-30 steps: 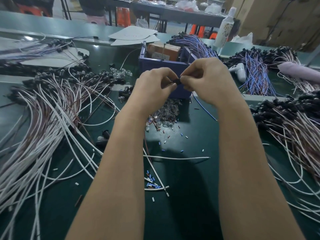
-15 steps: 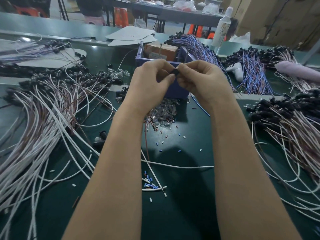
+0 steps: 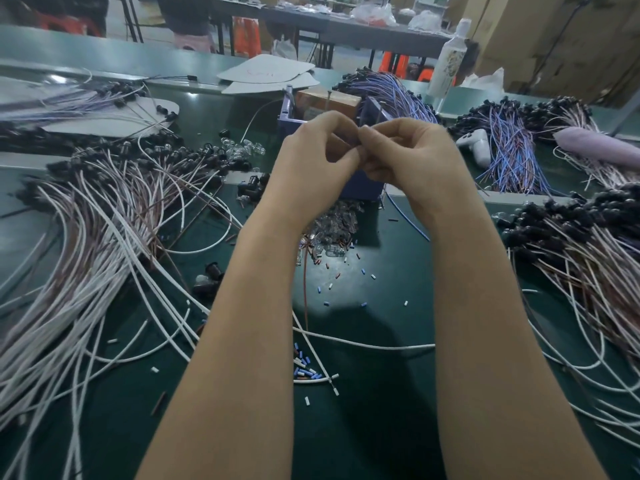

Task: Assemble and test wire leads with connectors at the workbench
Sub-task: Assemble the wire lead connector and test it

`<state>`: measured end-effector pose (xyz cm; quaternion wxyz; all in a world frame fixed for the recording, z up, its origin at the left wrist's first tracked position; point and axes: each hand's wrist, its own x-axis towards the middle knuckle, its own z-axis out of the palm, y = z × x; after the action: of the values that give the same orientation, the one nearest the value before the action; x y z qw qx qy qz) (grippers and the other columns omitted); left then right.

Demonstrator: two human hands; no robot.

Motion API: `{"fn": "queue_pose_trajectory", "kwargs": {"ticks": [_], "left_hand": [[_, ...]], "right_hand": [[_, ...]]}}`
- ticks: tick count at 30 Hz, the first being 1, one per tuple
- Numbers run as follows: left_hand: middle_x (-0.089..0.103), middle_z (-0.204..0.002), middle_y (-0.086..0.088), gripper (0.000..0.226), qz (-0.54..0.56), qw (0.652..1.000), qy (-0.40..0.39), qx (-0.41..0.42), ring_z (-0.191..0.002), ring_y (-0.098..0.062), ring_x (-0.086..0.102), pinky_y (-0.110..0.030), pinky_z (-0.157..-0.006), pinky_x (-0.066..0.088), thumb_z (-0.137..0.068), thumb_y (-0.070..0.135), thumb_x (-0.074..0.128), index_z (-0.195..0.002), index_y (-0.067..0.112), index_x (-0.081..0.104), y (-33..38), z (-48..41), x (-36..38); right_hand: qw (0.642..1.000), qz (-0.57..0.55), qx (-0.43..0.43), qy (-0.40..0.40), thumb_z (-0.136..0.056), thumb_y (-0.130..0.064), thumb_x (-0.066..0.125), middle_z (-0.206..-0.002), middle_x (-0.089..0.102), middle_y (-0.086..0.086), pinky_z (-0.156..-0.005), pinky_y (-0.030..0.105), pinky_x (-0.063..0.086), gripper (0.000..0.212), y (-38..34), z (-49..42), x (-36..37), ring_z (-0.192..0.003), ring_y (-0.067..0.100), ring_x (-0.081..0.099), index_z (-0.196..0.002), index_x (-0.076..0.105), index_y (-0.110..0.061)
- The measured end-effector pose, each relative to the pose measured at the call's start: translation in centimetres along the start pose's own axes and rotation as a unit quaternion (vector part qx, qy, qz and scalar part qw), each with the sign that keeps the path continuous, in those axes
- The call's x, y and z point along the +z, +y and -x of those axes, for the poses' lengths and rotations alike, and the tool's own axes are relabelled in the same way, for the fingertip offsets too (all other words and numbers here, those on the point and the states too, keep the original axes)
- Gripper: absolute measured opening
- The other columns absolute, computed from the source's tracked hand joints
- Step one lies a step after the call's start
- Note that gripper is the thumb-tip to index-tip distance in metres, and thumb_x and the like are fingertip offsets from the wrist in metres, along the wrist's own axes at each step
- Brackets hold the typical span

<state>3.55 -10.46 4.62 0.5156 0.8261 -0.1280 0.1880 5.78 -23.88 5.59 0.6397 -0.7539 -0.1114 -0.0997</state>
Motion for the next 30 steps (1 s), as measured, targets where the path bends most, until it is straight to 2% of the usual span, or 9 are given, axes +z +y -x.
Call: {"fn": "queue_pose_trajectory", "kwargs": {"ticks": [4, 7, 10, 13, 17, 20, 24, 28, 30], "left_hand": [[0.064, -0.069, 0.005, 0.008, -0.01, 0.991, -0.084, -0.107, -0.069, -0.014, 0.059, -0.026, -0.066, 0.047, -0.096, 0.023, 0.054, -0.096, 0.018, 0.061, -0.9, 0.3, -0.9], [0.053, -0.065, 0.004, 0.021, -0.07, 0.987, -0.033, -0.143, -0.058, -0.008, 0.046, -0.017, -0.054, 0.038, -0.097, 0.024, 0.051, -0.091, 0.015, 0.068, -1.6, 0.2, -2.1], [0.04, -0.055, 0.003, 0.027, -0.086, 0.988, 0.004, -0.13, -0.05, -0.008, 0.035, -0.015, -0.044, 0.028, -0.098, 0.025, 0.049, -0.088, 0.013, 0.071, -1.3, 0.0, -2.6], [0.039, -0.056, 0.0, 0.029, -0.086, 0.993, -0.032, -0.078, -0.052, -0.01, 0.034, -0.016, -0.046, 0.027, -0.099, 0.027, 0.048, -0.085, 0.014, 0.07, -0.2, 0.1, -2.6], [0.052, -0.063, -0.002, 0.025, -0.075, 0.996, -0.031, -0.036, -0.053, -0.005, 0.039, -0.019, -0.052, 0.032, -0.095, 0.026, 0.055, -0.081, 0.009, 0.067, 0.8, 0.2, -2.2], [0.063, -0.068, 0.004, 0.016, 0.115, 0.988, 0.043, -0.091, -0.056, -0.001, 0.052, -0.018, -0.058, 0.046, -0.093, 0.027, 0.059, -0.088, 0.012, 0.064, 0.8, 0.4, -2.6], [0.071, -0.086, -0.004, 0.022, 0.429, 0.869, 0.159, -0.189, -0.072, -0.008, 0.065, -0.02, -0.066, 0.052, -0.099, 0.026, 0.047, -0.093, 0.009, 0.061, 0.5, -0.1, -3.3], [0.057, -0.094, 0.007, 0.004, 0.042, 0.91, 0.4, -0.101, -0.082, 0.0, 0.053, -0.008, -0.078, 0.044, -0.095, 0.017, 0.05, -0.093, 0.017, 0.054, 0.4, -0.5, -3.1], [0.057, -0.077, 0.012, 0.014, 0.043, 0.941, 0.332, -0.046, -0.064, 0.005, 0.05, -0.009, -0.067, 0.044, -0.095, 0.02, 0.05, -0.082, 0.019, 0.055, 0.7, -0.6, -3.2]], "right_hand": [[0.979, 0.035, 0.003, 0.201, -0.095, -0.026, 0.056, -0.079, 0.064, 0.0, -0.066, 0.023, 0.055, 0.014, 0.7, -0.5, -2.0, -0.057, 0.001, 0.06, -0.088, 0.058, -0.014], [0.95, 0.094, 0.07, 0.289, -0.098, -0.024, 0.049, -0.087, 0.063, 0.005, -0.081, 0.036, 0.052, 0.019, 1.8, -0.9, -3.6, -0.077, 0.016, 0.059, -0.098, 0.057, -0.008], [0.935, 0.242, 0.096, 0.242, -0.093, -0.014, 0.047, -0.094, 0.058, 0.005, -0.084, 0.033, 0.046, 0.025, 2.0, -1.0, -3.7, -0.087, 0.018, 0.054, -0.111, 0.059, -0.003], [0.952, 0.297, -0.006, 0.075, -0.094, -0.022, 0.051, -0.104, 0.061, -0.003, -0.094, 0.027, 0.044, 0.028, 0.3, -0.3, -2.1, -0.099, 0.011, 0.057, -0.119, 0.059, -0.012], [0.955, 0.254, -0.072, -0.136, -0.099, -0.03, 0.047, -0.081, 0.069, -0.002, -0.082, 0.041, 0.052, 0.022, -1.2, 0.6, 0.7, -0.08, 0.017, 0.065, -0.093, 0.065, -0.018], [0.968, 0.221, -0.09, -0.082, -0.1, -0.02, 0.044, -0.053, 0.05, -0.005, -0.054, 0.032, 0.042, 0.03, -0.6, 0.4, 0.9, -0.051, 0.015, 0.049, -0.074, 0.06, -0.021], [0.998, -0.048, 0.029, 0.028, -0.103, -0.016, 0.035, -0.039, 0.034, -0.014, -0.039, 0.018, 0.026, 0.034, 0.1, -0.4, 0.9, -0.037, 0.005, 0.03, -0.075, 0.052, -0.011], [0.977, -0.163, 0.077, 0.117, -0.105, -0.016, 0.03, -0.042, 0.033, -0.01, -0.038, 0.018, 0.024, 0.034, 0.5, -0.7, 1.3, -0.037, 0.005, 0.028, -0.075, 0.045, -0.01], [0.967, -0.202, 0.085, 0.132, -0.105, -0.016, 0.028, -0.04, 0.033, -0.01, -0.039, 0.018, 0.024, 0.033, 0.6, -0.8, 1.6, -0.037, 0.006, 0.029, -0.076, 0.044, -0.01]]}}
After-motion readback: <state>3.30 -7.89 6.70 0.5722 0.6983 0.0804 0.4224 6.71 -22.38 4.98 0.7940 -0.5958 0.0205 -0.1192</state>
